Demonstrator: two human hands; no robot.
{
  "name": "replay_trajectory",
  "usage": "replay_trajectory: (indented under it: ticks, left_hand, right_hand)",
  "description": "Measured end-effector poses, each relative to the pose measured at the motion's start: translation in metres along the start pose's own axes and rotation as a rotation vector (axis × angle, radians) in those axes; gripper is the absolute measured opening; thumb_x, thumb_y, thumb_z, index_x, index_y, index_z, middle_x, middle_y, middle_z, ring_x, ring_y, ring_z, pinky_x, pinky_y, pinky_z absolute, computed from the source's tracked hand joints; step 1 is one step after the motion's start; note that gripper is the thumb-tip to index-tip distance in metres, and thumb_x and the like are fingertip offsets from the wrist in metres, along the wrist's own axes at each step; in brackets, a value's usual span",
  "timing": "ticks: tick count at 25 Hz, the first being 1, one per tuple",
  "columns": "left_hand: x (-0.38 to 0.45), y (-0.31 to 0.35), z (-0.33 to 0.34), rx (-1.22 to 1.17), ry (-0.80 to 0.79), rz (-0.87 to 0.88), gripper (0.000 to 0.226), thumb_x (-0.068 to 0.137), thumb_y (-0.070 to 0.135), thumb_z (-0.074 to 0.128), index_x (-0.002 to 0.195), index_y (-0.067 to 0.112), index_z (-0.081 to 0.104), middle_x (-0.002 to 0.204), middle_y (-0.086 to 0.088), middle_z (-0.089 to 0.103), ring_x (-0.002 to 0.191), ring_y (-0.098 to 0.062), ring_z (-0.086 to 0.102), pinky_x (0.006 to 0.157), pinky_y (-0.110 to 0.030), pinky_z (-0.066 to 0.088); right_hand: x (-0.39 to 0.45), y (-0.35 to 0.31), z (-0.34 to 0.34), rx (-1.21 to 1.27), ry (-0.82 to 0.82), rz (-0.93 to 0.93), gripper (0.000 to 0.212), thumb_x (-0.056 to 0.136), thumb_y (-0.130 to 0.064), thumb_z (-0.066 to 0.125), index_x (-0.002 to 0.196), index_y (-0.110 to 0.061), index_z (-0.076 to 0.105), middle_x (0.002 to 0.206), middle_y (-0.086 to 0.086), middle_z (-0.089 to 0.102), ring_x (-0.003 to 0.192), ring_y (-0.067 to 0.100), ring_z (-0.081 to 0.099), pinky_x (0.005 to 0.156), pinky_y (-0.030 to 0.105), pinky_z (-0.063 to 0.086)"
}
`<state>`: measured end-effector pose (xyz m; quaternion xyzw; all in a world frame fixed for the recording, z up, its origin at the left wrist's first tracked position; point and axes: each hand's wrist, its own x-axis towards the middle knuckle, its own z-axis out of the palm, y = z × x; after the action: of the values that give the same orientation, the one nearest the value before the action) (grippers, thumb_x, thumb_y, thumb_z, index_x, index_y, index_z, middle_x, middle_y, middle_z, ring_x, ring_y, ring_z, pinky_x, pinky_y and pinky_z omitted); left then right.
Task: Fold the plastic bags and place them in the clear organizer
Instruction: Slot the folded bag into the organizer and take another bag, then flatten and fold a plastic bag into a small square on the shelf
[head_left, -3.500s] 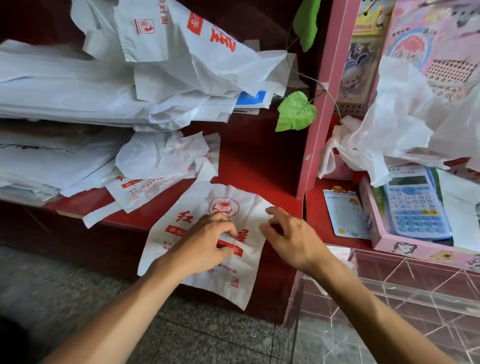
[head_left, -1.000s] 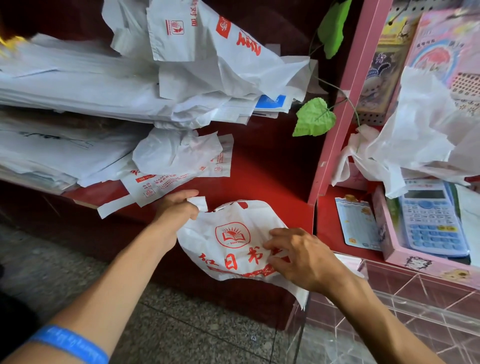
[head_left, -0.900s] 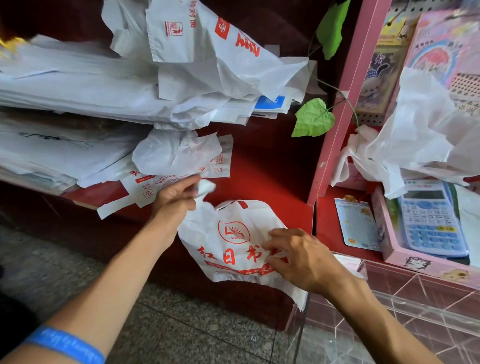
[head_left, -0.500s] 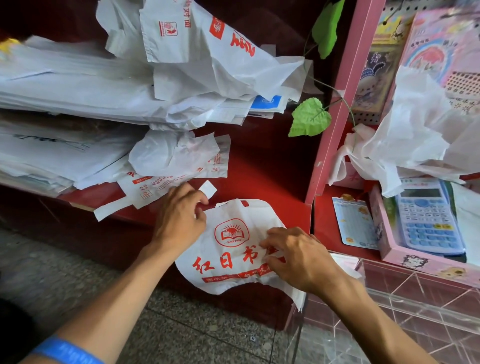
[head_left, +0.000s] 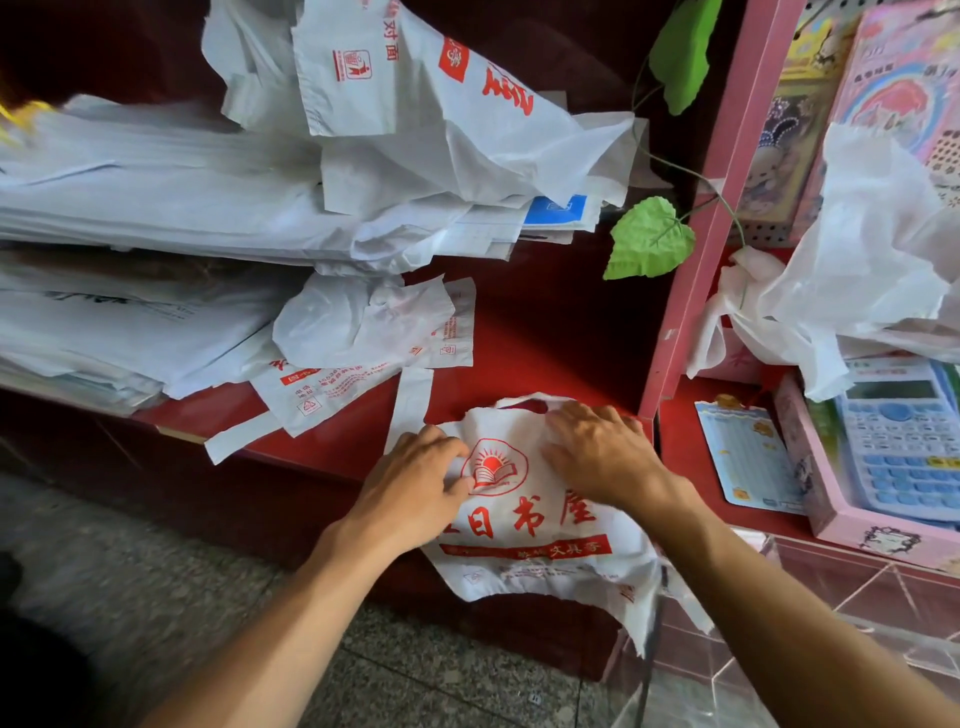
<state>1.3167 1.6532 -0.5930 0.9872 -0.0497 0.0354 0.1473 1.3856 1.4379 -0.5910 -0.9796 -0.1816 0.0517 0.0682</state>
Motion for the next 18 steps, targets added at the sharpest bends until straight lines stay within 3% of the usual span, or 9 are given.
replay_trajectory:
  ticks: [3, 6, 10, 13, 15, 18]
  left_hand:
    - [0.001, -0.004, 0.000, -0.005, -0.018, 0.030, 0.046, 0.096, 0.049, 0.052, 0.137, 0.029, 0.050, 0.134, 0.013, 0.045, 0.125, -0.012, 0.041, 0.101, -0.029, 0.039]
    - [0.005, -0.008, -0.003, 0.014, -0.074, 0.057, 0.057, 0.094, 0.061, 0.047, 0.143, 0.031, 0.044, 0.138, 0.016, 0.040, 0.129, -0.009, 0.037, 0.105, -0.029, 0.037]
    - [0.014, -0.005, -0.003, 0.074, -0.116, 0.104, 0.062, 0.096, 0.059, 0.043, 0.150, 0.030, 0.033, 0.153, 0.013, 0.029, 0.140, -0.011, 0.029, 0.112, -0.031, 0.031]
    - [0.028, -0.001, 0.003, 0.054, -0.131, 0.090, 0.063, 0.099, 0.054, 0.041, 0.154, 0.026, 0.026, 0.162, 0.005, 0.020, 0.148, -0.016, 0.020, 0.118, -0.035, 0.020]
    - [0.035, 0.003, 0.010, 0.121, -0.066, 0.068, 0.061, 0.100, 0.053, 0.040, 0.152, 0.023, 0.031, 0.158, 0.000, 0.029, 0.145, -0.020, 0.026, 0.116, -0.037, 0.022]
    - [0.035, 0.014, 0.011, 0.196, 0.130, 0.015, 0.047, 0.099, 0.048, 0.044, 0.133, 0.016, 0.052, 0.132, -0.004, 0.051, 0.121, -0.025, 0.046, 0.098, -0.040, 0.040]
  right_hand:
    - [0.029, 0.001, 0.004, -0.029, 0.022, 0.131, 0.056, 0.100, -0.048, 0.034, 0.145, -0.014, 0.037, 0.152, 0.007, 0.037, 0.141, 0.033, 0.029, 0.114, 0.049, 0.023]
    - [0.029, -0.007, 0.004, -0.125, 0.189, 0.123, 0.051, 0.098, -0.041, 0.039, 0.138, -0.010, 0.044, 0.147, 0.011, 0.039, 0.137, 0.034, 0.032, 0.112, 0.048, 0.029]
    - [-0.004, -0.020, 0.009, -0.147, 0.328, -0.100, 0.033, 0.096, -0.034, 0.042, 0.113, -0.015, 0.061, 0.117, 0.007, 0.060, 0.103, 0.030, 0.057, 0.088, 0.046, 0.045]
    - [-0.036, -0.026, 0.011, -0.190, 0.297, -0.171, 0.032, 0.091, -0.035, 0.037, 0.091, -0.017, 0.063, 0.092, 0.003, 0.064, 0.079, 0.028, 0.061, 0.071, 0.042, 0.047]
    - [-0.051, -0.028, 0.011, -0.182, 0.205, -0.166, 0.035, 0.093, -0.037, 0.036, 0.098, -0.018, 0.064, 0.099, 0.003, 0.065, 0.085, 0.028, 0.062, 0.076, 0.043, 0.048]
    - [-0.061, -0.027, 0.011, -0.109, 0.107, -0.116, 0.050, 0.095, -0.043, 0.024, 0.125, -0.019, 0.058, 0.129, -0.001, 0.059, 0.111, 0.025, 0.058, 0.094, 0.042, 0.045]
